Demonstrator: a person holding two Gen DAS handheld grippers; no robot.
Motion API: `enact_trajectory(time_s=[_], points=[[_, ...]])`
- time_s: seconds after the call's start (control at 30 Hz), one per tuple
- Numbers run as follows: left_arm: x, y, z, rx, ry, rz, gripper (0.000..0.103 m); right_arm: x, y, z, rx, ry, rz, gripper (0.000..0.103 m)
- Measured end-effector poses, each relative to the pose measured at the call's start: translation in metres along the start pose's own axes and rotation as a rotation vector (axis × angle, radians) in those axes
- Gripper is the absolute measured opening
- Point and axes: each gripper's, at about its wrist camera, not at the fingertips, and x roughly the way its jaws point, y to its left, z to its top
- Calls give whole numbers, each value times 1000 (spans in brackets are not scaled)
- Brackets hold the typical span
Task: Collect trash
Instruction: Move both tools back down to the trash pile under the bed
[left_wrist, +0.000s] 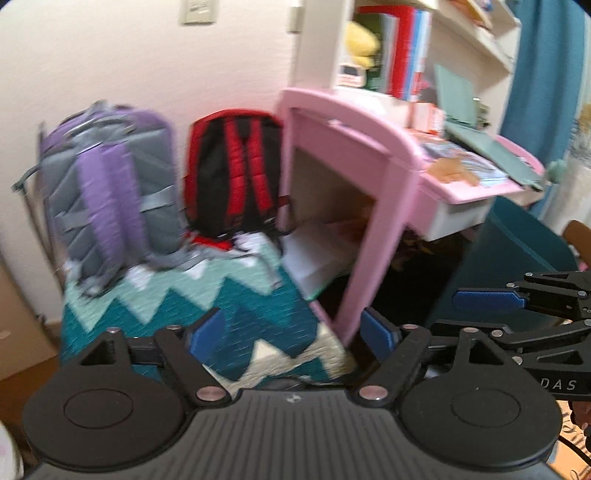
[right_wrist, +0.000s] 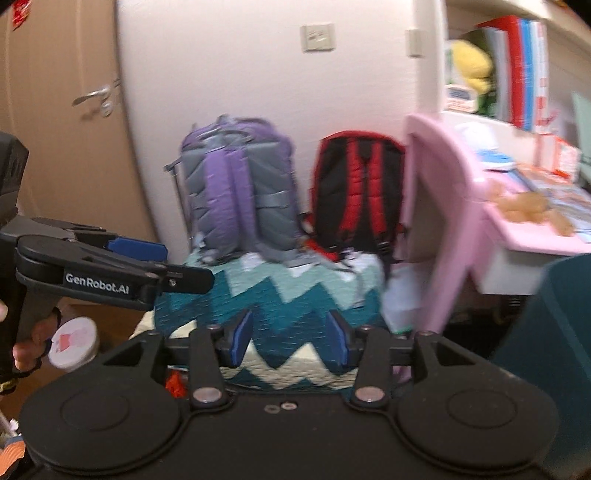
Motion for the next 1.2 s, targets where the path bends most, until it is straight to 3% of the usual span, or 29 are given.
enact_trajectory(time_s=[0.23,0.3,0.37,0.47,0.83,1.2], points=[[5,58,-35,-52,28,82,86,54,42,-11,-30,42,96,46],[10,73,-45,-61,31,101,91,69,53,-15,-35,54,121,47],[16,90,-57,-71,23,120,103,86,62,-20,-46,63,139,48],[33,120,-75,-114,30,139,103,123,79,-32,-77,103,167,49],[140,267,-171,-285,225,278,103,289,120,-112,-164,302,191,50],[257,362,-278,-299,475,321,103,441,133,-208,-134,521,211,50]])
